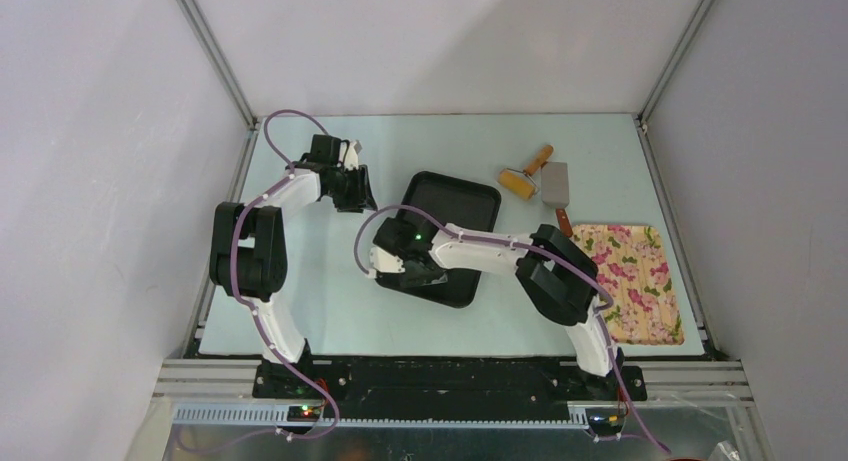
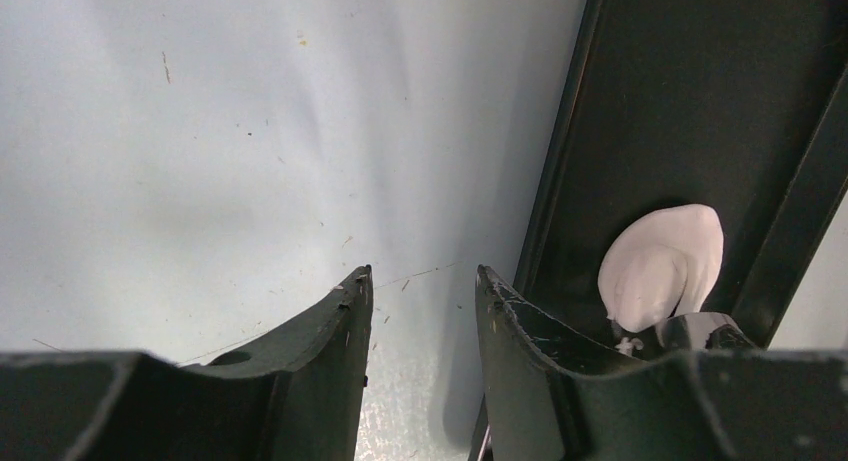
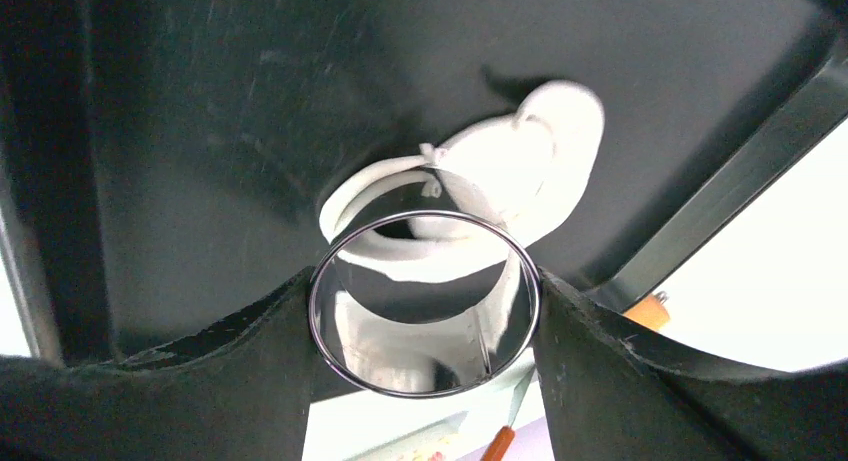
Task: Roll out the dumpling wrappers from the dough
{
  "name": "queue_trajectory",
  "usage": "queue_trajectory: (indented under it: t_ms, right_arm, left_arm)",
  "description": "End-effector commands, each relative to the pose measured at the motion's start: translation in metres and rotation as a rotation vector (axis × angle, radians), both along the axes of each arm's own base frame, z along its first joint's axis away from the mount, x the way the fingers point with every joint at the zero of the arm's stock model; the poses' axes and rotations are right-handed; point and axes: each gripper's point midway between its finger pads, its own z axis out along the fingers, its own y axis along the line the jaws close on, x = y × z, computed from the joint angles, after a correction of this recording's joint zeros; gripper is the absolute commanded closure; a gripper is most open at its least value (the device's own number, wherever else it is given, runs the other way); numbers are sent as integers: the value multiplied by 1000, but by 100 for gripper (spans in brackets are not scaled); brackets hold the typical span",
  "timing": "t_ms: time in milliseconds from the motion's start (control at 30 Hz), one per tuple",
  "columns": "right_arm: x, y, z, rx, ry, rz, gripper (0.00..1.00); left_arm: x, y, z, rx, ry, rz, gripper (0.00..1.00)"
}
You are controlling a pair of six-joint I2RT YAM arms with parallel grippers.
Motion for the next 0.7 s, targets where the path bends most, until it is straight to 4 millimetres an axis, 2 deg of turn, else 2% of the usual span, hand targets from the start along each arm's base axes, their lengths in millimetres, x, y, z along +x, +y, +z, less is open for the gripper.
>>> queue_trajectory:
  t_ms: [0,167,367,467,567,667]
  right_arm:
    - [-16,-27,19,-52,16,18,100]
    - [-22,-45,20,-62,28,-7,100]
    - [-11,-62,22,-71,24,-58,100]
    - [2,-74,15,-85,27,-97,100]
    - [25,-88,11,-97,2,-152,100]
    - [42,-93,7,-88,0,-196,100]
  left_arm:
    - [0,0,16,-22,-33,2,52]
    - [1,1,17,-23,-35,3,52]
    - [1,1,17,-20,-36,4,52]
    - [1,1,18,-20,-37,4,52]
    - [1,1,19,-20,-40,4,52]
    - [1,1,21,-20,-45,4,52]
